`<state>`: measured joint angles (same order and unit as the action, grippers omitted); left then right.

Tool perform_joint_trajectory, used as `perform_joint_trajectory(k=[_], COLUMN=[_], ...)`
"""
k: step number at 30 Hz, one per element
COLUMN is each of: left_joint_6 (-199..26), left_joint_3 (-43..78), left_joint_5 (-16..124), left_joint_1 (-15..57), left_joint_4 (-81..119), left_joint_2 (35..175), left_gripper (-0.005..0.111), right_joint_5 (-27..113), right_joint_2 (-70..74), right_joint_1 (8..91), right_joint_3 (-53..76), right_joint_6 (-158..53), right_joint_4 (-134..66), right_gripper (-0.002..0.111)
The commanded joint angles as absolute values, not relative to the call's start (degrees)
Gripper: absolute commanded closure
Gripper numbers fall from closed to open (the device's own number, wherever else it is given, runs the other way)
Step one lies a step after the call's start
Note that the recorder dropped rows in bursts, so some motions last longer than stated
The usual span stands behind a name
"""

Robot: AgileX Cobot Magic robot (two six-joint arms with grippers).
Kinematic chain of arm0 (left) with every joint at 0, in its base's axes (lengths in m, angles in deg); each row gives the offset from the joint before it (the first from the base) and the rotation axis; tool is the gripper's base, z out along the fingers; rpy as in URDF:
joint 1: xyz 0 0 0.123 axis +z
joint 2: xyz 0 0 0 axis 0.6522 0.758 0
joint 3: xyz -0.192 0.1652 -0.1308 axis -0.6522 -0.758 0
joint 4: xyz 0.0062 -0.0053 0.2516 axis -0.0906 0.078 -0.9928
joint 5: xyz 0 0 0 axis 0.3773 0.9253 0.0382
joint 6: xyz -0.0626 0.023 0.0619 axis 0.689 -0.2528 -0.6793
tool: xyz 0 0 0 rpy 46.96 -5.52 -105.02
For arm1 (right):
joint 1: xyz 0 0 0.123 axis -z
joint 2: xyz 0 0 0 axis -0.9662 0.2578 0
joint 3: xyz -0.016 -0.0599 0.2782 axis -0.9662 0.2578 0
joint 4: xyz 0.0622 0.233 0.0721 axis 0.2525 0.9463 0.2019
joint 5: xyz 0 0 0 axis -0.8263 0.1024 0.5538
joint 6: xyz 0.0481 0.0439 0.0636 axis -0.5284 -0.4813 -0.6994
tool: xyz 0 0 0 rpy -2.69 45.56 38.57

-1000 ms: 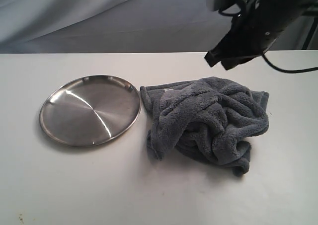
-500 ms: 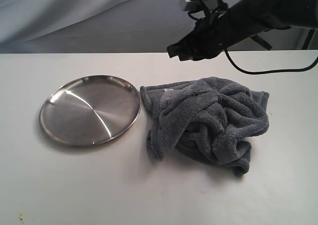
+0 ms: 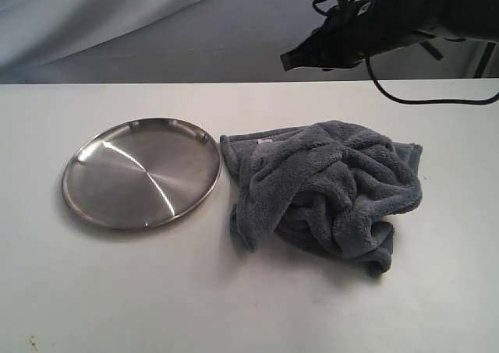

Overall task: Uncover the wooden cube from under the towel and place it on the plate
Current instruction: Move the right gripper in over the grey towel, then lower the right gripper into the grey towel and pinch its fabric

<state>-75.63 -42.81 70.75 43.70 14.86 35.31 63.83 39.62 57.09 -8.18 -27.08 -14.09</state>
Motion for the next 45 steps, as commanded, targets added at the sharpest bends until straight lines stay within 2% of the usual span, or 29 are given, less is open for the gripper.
perform_joint_trajectory(k=[1, 4, 10, 16, 27, 34, 40, 43, 45], left_joint_6=[-75.5, -75.5, -75.5, -75.5, -75.5, -75.5, -75.5, -75.5, -75.5], left_joint_3=[-43.0, -43.0, -43.0, -43.0, -43.0, -43.0, -43.0, -43.0, -43.0], left_joint_5=[70.1, 70.1, 70.1, 70.1, 70.0, 70.0, 70.0, 70.0, 70.0], left_joint_1=[43.4, 43.4, 43.4, 43.4, 43.4, 43.4, 43.4, 43.4, 43.4], left_joint_4=[14.6, 14.6, 14.6, 14.6, 14.6, 14.6, 14.6, 14.6, 14.6], left_joint_2=[35.1, 35.1, 35.1, 35.1, 35.1, 35.1, 35.1, 35.1, 35.1], left_gripper=[0.107, 0.107, 0.107, 0.107, 0.107, 0.107, 0.107, 0.107, 0.107], right_joint_5=[68.0, 78.1, 96.7, 113.1, 113.1, 94.6, 93.1, 92.4, 91.7], right_joint_2=[39.3, 39.3, 39.3, 40.0, 42.3, 40.0, 39.2, 39.0, 39.0], right_joint_1=[62.6, 65.3, 65.0, 64.3, 54.0, 47.6, 47.1, 47.1, 47.1], right_joint_3=[-8.5, -8.5, -8.5, -8.3, -5.8, -5.8, -5.8, -5.8, -5.8], right_joint_6=[-29.8, -29.5, -23.6, -11.1, 2.2, -1.5, -1.8, -5.4, -7.2], right_joint_4=[-15.1, -19.1, -22.8, -0.3, -4.4, -13.4, -15.4, -21.1, -24.3], right_gripper=[0.108, 0.108, 0.108, 0.108, 0.108, 0.108, 0.108, 0.101, 0.091])
